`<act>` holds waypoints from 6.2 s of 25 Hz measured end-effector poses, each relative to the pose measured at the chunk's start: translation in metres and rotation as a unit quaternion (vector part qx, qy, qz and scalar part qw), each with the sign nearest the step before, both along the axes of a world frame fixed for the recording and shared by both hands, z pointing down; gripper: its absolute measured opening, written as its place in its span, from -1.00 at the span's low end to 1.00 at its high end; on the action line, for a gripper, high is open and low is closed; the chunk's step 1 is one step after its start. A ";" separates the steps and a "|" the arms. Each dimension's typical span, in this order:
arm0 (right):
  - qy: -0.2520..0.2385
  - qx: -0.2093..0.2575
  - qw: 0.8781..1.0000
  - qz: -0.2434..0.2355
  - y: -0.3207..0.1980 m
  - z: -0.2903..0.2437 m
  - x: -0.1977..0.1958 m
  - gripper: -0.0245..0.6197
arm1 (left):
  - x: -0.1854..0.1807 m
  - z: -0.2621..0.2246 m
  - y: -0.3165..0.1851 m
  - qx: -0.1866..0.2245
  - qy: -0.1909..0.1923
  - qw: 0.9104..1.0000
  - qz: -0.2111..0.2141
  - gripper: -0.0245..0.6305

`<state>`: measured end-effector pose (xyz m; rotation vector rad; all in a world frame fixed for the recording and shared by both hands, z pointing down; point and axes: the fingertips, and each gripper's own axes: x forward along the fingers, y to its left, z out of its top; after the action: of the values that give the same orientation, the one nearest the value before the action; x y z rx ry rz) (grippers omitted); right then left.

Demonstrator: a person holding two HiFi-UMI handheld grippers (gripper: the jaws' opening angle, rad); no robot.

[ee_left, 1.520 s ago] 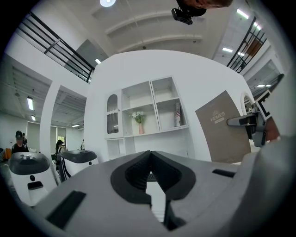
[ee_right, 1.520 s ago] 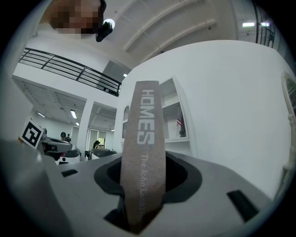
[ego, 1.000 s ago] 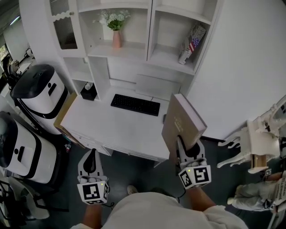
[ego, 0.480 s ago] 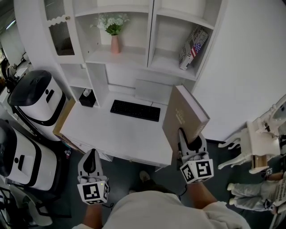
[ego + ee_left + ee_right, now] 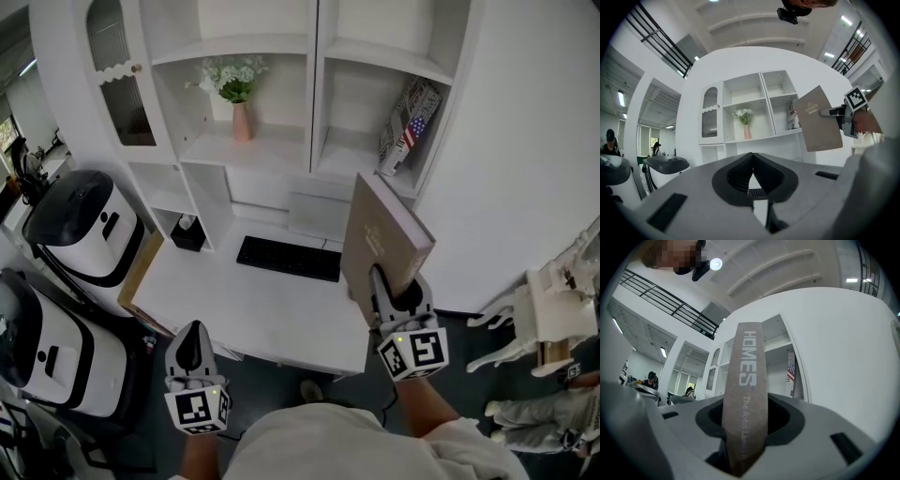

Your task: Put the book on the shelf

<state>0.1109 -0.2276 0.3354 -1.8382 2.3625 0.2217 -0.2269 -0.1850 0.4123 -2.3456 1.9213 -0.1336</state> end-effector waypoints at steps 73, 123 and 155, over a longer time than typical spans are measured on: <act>0.019 0.067 0.980 0.188 -0.234 -0.122 0.021 -0.37 | -0.021 0.029 -0.088 -0.035 0.017 0.999 -0.012 -0.92; 0.014 0.047 0.973 0.225 -0.312 -0.118 0.028 -0.22 | -0.021 0.044 -0.116 -0.058 0.019 0.998 -0.031 -0.92; 0.052 0.045 0.991 0.112 -0.182 -0.101 -0.013 -0.42 | -0.014 0.030 -0.033 -0.042 0.016 0.999 -0.011 -0.92</act>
<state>0.0981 -0.4097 0.2348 -2.0950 2.1657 0.4510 -0.2408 -0.2177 0.4427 -2.3935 1.9946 -0.1839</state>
